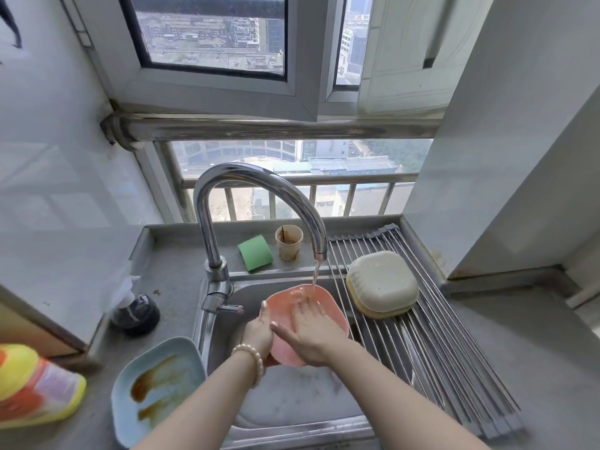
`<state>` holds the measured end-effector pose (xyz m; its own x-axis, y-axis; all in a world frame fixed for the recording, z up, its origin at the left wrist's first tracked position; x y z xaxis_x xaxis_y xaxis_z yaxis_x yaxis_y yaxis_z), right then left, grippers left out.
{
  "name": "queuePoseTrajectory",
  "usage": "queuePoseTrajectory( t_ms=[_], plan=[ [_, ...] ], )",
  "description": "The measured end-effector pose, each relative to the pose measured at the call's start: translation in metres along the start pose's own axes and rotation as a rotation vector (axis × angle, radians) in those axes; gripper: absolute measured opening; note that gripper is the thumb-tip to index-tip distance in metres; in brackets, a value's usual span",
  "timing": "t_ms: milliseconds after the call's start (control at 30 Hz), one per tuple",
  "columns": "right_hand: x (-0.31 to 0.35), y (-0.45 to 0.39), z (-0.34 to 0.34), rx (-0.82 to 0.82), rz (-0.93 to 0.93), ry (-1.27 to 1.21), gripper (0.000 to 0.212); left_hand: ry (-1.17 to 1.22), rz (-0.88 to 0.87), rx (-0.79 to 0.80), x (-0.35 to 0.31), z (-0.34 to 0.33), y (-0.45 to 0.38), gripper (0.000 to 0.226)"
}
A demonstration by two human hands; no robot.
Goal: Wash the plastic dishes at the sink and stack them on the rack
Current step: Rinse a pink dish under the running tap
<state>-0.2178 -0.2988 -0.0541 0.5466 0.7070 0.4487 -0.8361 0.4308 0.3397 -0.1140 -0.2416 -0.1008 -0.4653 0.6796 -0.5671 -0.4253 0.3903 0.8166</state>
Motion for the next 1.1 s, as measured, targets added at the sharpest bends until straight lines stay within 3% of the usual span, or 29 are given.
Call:
queuePoseTrajectory(
  t_ms=[100,167,333,433,467,567,667,733,800,933,1000,1100],
  plan=[
    [0.017,-0.005,-0.013,0.039,0.082,-0.077,0.074,0.191,0.106,0.251,0.01,-0.017,0.008,0.059],
    [0.03,-0.006,-0.023,0.018,0.161,-0.13,0.072,0.326,0.116,0.368,0.011,-0.024,0.013,0.052],
    [0.038,0.016,-0.024,0.086,0.27,-0.03,0.068,0.285,0.062,0.23,0.007,-0.009,0.002,0.07],
    [0.029,0.035,-0.024,0.13,0.283,0.139,0.051,0.259,0.056,0.187,-0.001,-0.001,-0.008,0.057],
    [0.025,0.04,-0.018,0.045,0.285,0.162,0.045,0.244,0.039,0.157,-0.004,0.0,-0.009,0.051],
    [0.006,0.048,0.009,-0.418,0.33,0.079,0.022,0.231,0.032,0.164,-0.012,-0.001,-0.006,0.037],
    [-0.015,0.051,0.025,-0.579,0.258,-0.377,0.028,0.279,0.067,0.281,-0.023,-0.01,0.001,0.028],
    [-0.018,0.05,0.038,-0.666,0.21,-0.692,0.023,0.336,0.06,0.281,-0.035,-0.012,0.007,0.022],
    [-0.026,0.048,0.052,-0.789,0.107,-0.858,0.031,0.275,-0.038,0.171,-0.048,-0.015,0.012,0.02],
    [-0.047,0.039,0.065,-0.938,-0.178,-1.031,0.042,-0.143,-0.38,-0.045,-0.073,-0.029,0.033,0.044],
    [-0.052,0.031,0.065,-0.966,-0.27,-1.115,0.048,-0.318,-0.492,-0.149,-0.079,-0.031,0.047,0.07],
    [-0.054,0.025,0.073,-0.982,-0.363,-1.053,0.049,-0.513,-0.59,-0.258,-0.083,-0.033,0.068,0.107]
  ],
)
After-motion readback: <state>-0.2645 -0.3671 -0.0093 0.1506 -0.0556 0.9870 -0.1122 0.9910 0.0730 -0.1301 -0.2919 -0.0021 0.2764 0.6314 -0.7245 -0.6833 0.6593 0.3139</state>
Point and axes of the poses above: each hand's wrist, its own y-axis away from the middle knuckle, its own z-axis out of the back of the hand, x = y × z, the point moved 6 cm from there along -y, towards the middle knuckle, and after that the axes turned 13 degrees about z, right-handed, at the moved point
